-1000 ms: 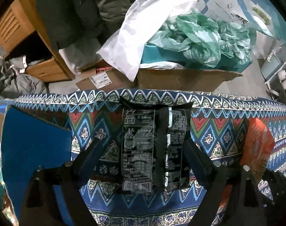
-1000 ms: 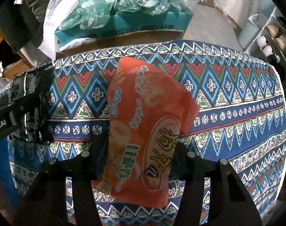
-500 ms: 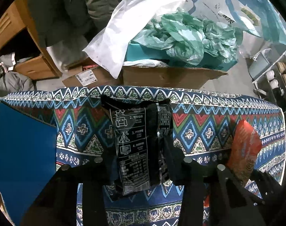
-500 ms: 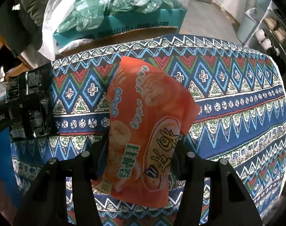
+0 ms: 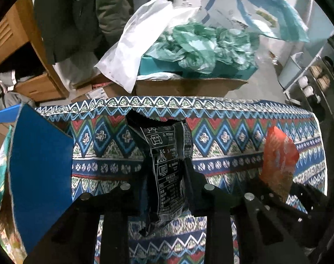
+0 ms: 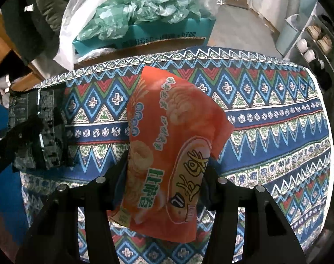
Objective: Organize snacks
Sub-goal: 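Lift and carry the orange and black packets over the box with both tools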
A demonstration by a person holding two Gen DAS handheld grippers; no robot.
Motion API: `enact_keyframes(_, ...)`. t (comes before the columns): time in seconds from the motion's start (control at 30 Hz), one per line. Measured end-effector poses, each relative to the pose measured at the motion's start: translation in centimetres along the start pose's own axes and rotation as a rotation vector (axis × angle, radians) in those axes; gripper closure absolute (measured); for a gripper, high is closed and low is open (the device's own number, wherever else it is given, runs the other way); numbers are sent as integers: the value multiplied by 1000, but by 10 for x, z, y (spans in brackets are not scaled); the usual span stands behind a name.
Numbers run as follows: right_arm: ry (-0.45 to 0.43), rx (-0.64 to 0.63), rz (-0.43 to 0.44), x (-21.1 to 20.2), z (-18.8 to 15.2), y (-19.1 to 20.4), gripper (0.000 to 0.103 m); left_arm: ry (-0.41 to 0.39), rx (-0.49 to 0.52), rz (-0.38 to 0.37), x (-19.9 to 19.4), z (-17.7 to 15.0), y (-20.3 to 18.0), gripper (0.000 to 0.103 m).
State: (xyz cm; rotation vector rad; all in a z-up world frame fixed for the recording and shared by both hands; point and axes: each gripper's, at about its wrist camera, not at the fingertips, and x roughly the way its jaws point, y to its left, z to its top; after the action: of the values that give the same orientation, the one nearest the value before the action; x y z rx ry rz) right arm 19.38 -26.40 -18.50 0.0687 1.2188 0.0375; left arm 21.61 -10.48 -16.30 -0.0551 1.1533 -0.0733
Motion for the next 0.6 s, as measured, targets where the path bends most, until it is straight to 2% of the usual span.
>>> enact_keyframes(0.23,-20,-18,-15,-28,-13,-4,49,-37,22,4,-29,-17,-1,75)
enact_keyframes(0.6,-71,-64,-18,-78,-27,15,49,-107,43,34,-80,-42,6,75)
